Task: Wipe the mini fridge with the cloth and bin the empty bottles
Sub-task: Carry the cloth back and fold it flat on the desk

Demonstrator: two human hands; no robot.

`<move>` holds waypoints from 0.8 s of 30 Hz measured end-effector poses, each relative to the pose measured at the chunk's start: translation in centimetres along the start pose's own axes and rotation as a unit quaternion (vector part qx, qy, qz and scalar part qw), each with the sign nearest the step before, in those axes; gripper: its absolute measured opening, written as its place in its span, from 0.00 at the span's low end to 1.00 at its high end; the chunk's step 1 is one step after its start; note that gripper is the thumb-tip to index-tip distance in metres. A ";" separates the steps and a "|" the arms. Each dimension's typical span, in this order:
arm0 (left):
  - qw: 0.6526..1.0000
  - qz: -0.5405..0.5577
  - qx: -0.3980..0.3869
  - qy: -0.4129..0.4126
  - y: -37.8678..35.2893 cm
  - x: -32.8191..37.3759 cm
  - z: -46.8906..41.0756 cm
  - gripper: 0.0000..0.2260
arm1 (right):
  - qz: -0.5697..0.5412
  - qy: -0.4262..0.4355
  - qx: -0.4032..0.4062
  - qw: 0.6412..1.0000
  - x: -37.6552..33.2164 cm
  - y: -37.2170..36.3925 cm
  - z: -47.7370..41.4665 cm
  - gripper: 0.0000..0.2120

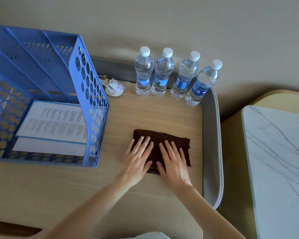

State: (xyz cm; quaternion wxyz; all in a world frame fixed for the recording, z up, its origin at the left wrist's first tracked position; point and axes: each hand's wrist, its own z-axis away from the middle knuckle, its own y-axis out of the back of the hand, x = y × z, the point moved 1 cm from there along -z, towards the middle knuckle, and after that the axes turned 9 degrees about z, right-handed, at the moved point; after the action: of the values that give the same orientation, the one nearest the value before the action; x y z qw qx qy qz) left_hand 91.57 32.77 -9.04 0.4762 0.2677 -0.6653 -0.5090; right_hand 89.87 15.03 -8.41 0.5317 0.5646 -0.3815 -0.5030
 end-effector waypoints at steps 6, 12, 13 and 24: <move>0.998 -0.039 -0.057 0.008 -1.3 -0.8 0.4 0.34 | 0.056 0.000 -0.127 0.990 0.9 -2.4 0.4 0.33; 0.996 -0.042 -0.076 0.025 -0.9 -2.1 -6.0 0.33 | 0.048 -0.014 -0.102 0.994 3.0 -0.9 -5.4 0.32; 0.996 -0.042 -0.078 0.031 -0.9 -2.5 -7.2 0.32 | 0.049 -0.016 -0.103 0.993 3.5 -0.7 -6.6 0.32; 0.992 -0.059 -0.092 0.058 -0.9 -4.6 -14.0 0.33 | 0.024 -0.012 -0.105 0.994 5.6 0.8 -13.2 0.32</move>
State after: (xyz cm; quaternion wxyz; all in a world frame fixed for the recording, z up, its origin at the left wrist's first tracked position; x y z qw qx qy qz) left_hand 105.95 30.43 -11.16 0.5059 0.2906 -0.5701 -0.5785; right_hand 103.90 12.38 -9.51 0.5956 0.4903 -0.3457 -0.5342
